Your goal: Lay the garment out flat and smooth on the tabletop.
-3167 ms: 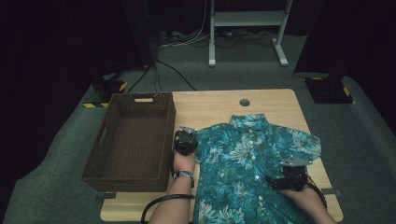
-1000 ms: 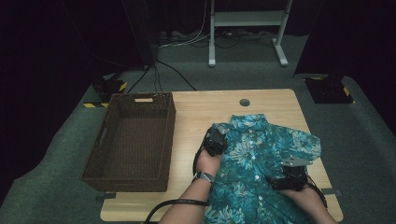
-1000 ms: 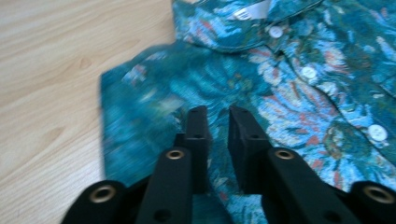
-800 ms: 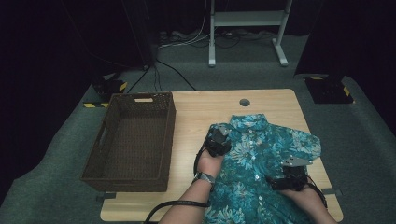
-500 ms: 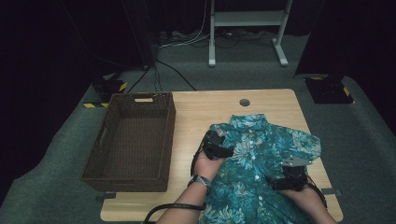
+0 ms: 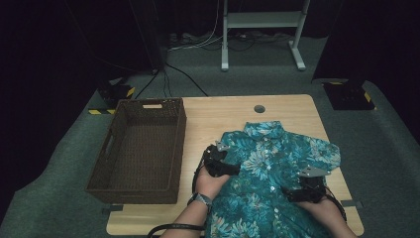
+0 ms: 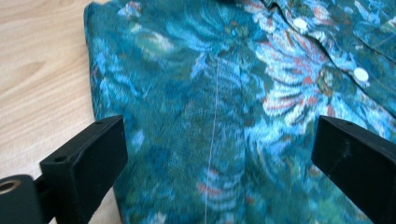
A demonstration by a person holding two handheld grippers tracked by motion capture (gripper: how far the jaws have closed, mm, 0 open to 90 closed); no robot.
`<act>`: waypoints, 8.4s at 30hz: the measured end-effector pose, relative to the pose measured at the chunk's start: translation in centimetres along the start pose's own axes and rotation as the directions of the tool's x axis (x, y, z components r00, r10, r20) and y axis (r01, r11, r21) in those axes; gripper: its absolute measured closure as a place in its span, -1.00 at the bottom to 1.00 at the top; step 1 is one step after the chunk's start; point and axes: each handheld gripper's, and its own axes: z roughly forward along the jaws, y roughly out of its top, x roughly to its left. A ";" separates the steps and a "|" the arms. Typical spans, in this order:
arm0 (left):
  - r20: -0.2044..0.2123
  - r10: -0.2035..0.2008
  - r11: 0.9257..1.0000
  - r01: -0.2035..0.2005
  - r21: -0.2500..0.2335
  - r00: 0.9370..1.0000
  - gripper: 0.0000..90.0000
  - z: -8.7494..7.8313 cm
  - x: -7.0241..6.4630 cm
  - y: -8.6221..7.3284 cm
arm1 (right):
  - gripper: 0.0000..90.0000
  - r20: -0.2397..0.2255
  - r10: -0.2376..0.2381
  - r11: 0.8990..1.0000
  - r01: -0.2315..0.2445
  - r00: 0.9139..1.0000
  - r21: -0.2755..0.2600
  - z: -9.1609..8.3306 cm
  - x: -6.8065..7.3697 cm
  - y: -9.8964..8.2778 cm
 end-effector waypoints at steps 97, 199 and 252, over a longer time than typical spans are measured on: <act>-0.008 0.172 0.985 -0.172 0.029 0.985 -1.00 -2.9 0.3 -6.3 | -0.87 0.230 0.224 0.974 -0.210 0.947 -0.084 -0.4 -9.8 2.6; -0.010 0.166 0.986 -0.166 0.023 0.986 -1.00 -2.9 0.2 -6.4 | 0.93 0.235 0.119 0.992 -0.107 0.965 -0.064 3.7 -2.4 9.1; -0.013 0.166 0.986 -0.166 0.023 0.986 -1.00 -2.9 0.2 -6.4 | 0.32 0.216 0.220 0.975 -0.206 0.951 -0.088 -2.0 -4.8 2.1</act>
